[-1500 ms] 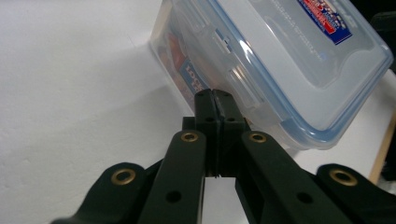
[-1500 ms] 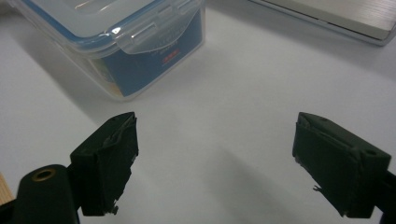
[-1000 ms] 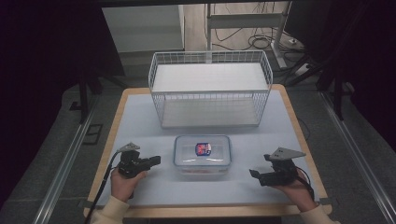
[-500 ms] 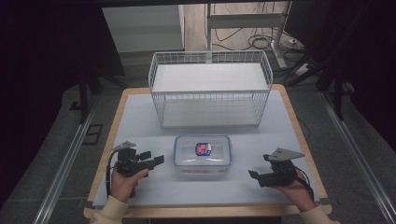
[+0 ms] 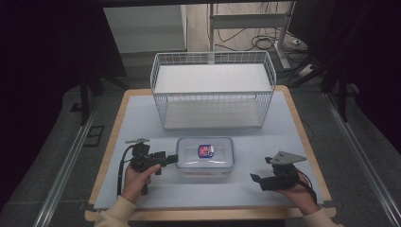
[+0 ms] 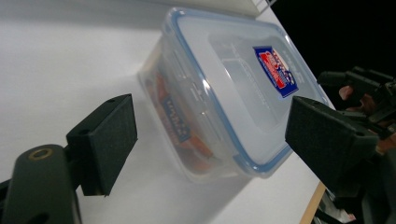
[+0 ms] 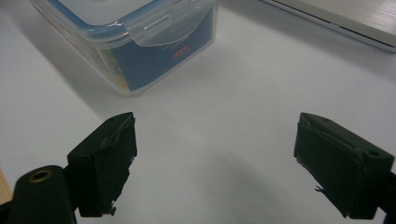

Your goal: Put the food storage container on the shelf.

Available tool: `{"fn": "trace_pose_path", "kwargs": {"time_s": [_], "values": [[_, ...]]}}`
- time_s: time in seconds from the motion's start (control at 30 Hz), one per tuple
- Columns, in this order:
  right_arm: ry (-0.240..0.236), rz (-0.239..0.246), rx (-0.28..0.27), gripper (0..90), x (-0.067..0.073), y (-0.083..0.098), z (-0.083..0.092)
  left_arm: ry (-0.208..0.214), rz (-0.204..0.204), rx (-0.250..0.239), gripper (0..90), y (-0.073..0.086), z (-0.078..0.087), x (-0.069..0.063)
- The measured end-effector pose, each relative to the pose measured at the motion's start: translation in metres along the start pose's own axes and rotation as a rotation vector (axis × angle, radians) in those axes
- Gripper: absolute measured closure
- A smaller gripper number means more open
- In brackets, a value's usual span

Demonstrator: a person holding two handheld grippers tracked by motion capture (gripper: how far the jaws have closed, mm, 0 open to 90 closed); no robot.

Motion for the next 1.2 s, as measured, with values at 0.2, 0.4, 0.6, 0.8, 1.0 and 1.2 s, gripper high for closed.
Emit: {"fn": "trace_pose_path", "kwargs": {"time_s": [0.2,0.4,0.6,0.8,1.0,1.2], "values": [[0.026,-0.009,0.006,13.6,-0.005,0.001,0.0,0.036,0.065,0.038,18.0,-0.003,-0.015,0.001],[0.03,-0.016,0.007,13.6,-0.006,0.0,0.002,0.068,0.095,0.074,23.3,-0.002,-0.026,0.0],[0.027,-0.015,0.012,13.9,-0.006,0.0,0.001,0.086,0.094,0.082,30.7,-0.002,-0.028,0.001],[-0.01,-0.039,0.006,14.2,-0.002,-0.005,0.0,0.051,0.075,0.031,39.2,-0.006,-0.023,0.002],[-0.057,-0.068,-0.019,14.2,0.003,-0.017,-0.002,0.099,0.098,0.078,32.1,-0.002,-0.029,0.002],[-0.063,-0.05,-0.006,14.3,0.008,-0.019,-0.007,0.108,0.125,0.065,28.5,-0.005,-0.033,0.004]]}}
Point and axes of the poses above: each handheld gripper's, and its own axes: z roughly backward along the jaws, y roughly out of its underside, x roughly to its left, the point moved 8 cm from there along -z, roughly forward along the jaws, and after that the axes turned 3 degrees about y, right-handed, at the moved point
